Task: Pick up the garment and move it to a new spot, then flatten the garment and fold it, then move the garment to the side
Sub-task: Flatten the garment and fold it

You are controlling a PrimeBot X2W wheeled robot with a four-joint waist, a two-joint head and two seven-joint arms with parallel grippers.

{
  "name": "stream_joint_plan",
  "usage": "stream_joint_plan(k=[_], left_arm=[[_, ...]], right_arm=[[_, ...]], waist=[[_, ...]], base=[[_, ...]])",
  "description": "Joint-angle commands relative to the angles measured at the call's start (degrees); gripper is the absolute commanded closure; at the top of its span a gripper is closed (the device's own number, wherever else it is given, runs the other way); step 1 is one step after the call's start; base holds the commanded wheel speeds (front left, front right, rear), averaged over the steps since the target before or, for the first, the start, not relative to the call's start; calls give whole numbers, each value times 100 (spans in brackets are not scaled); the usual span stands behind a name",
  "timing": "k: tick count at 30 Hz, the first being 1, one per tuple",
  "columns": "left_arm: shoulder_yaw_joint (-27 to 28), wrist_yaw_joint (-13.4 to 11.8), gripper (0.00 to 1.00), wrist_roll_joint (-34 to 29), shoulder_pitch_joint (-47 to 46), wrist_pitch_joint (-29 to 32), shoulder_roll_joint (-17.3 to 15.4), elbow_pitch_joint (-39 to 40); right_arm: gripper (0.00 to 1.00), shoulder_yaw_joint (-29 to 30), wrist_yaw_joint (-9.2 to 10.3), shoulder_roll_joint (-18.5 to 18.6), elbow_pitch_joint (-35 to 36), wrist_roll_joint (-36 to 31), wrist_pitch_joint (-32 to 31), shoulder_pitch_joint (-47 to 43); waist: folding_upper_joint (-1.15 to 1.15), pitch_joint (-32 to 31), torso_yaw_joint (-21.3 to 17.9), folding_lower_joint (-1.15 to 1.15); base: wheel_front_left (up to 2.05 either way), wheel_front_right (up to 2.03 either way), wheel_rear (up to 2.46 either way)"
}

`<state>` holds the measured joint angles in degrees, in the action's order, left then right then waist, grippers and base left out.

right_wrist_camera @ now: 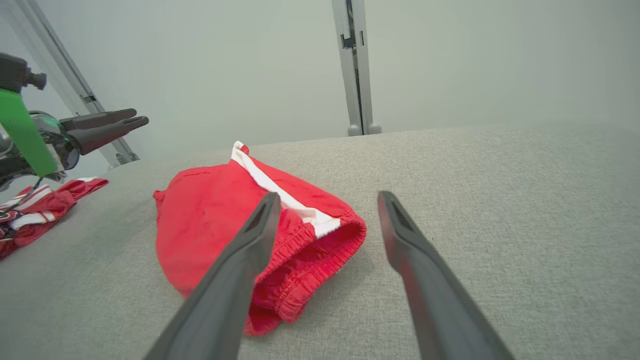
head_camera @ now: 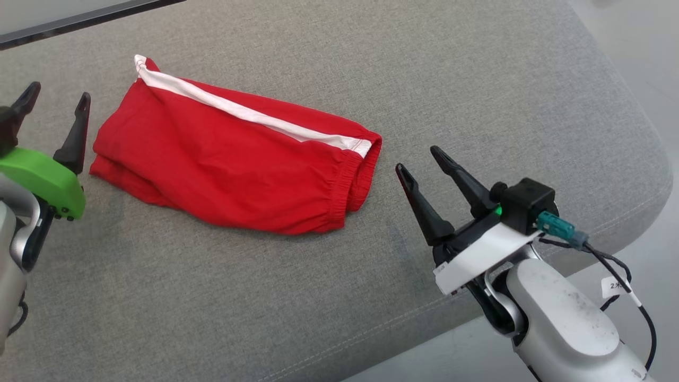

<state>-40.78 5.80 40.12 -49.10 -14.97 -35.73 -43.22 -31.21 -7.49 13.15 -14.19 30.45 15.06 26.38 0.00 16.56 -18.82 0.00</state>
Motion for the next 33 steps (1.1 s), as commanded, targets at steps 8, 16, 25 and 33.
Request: stream_joint_plan(k=[8,16,25,33], left_arm=[[452,66,0,-99,640,-23,168,-176],[646,-10,0,-306,682,-23,474,-529],[863,-25,0,-487,382,-22,853,-1209],[965,56,0,-562,382,-18,1151,-1712]], right_arm=[[0,241,1,-195,145,-424,25,-511],[0,359,1,-112,156,-444,25,-588],[0,399,1,27,176,-459,25,-622],[0,433,1,115,186,-460,24,-618]], waist=[[0,5,-117,0],[0,137,-170,0],[0,232,-132,0],[0,268,-94,0]], base=[[0,0,0],[0,0,0],[0,0,0],[0,0,0]])
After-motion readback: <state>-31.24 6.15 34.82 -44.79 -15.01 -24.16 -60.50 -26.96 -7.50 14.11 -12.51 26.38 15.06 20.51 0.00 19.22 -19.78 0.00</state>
